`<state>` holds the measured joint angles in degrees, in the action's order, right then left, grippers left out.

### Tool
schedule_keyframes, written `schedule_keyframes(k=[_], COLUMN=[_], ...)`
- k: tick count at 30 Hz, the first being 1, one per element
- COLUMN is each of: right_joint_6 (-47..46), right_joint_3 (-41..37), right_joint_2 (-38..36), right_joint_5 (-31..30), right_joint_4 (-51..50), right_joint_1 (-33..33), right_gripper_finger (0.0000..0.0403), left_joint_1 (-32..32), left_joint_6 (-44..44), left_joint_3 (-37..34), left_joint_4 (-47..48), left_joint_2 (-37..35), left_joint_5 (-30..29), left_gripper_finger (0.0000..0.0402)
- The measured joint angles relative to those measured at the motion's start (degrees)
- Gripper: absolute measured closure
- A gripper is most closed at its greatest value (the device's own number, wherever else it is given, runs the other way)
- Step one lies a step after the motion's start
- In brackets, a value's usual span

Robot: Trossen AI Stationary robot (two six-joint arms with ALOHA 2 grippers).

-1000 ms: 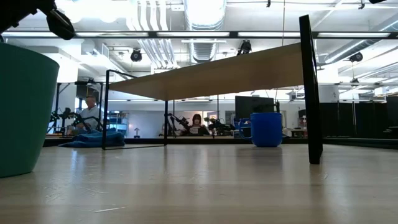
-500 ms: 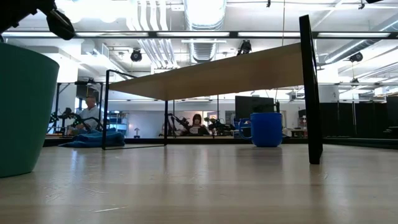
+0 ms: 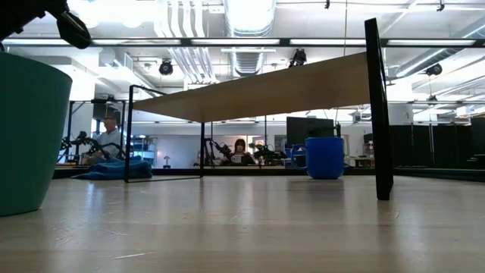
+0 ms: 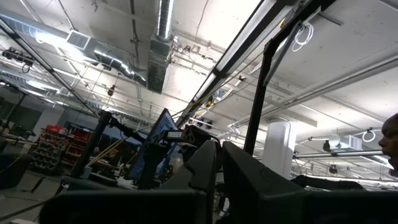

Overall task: Stack small to large cups/mugs on shelf
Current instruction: Put the transparent mug on the shelf

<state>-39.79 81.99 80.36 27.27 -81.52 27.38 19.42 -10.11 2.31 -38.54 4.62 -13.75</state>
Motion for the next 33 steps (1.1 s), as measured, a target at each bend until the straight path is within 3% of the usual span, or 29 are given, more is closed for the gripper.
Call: schedule_keyframes(k=[18,25,33], right_joint_6=[-0.2,-1.16,-4.27], right_joint_3=[0.01,0.01,-1.39], right_joint_2=[0.04,0.04,0.37], right_joint_5=[-0.78,-6.95,-13.4], right_joint_4=[0.69,9.32,10.0], right_joint_1=[0.0,0.0,0.65], right_gripper_finger=[0.0292,0.0297,0.0303], left_joint_1=[0.01,0.0,0.0], left_joint_6=[0.0,0.0,0.0], left_joint_3=[-0.04,-0.04,-0.04], left_joint_4=[0.0,0.0,0.01], left_joint_2=[0.0,0.0,0.0], left_joint_5=[0.0,0.01,0.0], left_gripper_finger=[0.0386,0.0386,0.0386])
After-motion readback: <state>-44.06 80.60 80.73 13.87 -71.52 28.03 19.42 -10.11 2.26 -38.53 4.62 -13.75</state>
